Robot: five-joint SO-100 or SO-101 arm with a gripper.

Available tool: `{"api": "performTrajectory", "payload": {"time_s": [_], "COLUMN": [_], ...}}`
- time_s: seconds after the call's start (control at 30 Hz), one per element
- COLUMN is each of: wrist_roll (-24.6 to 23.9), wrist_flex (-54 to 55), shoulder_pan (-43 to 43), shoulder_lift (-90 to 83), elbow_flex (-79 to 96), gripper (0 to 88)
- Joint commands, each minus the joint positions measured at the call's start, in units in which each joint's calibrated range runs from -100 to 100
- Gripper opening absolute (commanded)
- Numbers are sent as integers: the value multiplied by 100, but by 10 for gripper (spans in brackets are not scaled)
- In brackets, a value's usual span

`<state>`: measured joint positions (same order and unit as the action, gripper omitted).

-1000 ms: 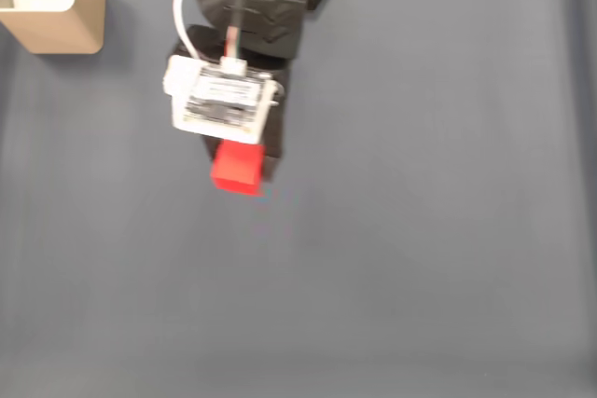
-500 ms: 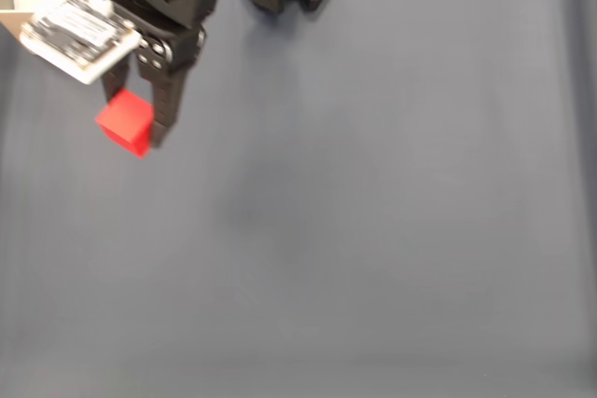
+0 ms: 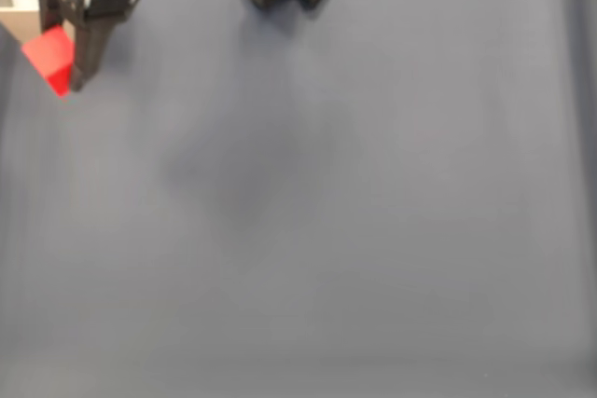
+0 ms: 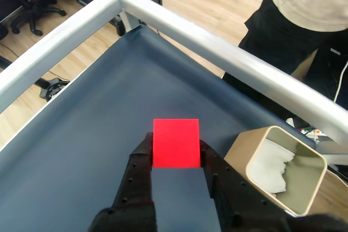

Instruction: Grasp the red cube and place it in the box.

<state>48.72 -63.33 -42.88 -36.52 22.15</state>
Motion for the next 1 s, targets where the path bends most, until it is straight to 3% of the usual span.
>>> {"api": "performTrajectory", "payload": {"time_s": [0.0,0.97], "wrist_roll": [-78,-117], "wrist_flex": [5,382], "shoulder_pan": [-371,-1920], "shoulder_lift": [-178,212], "elbow_flex": [-153,-126], "gripper": [18,9]}}
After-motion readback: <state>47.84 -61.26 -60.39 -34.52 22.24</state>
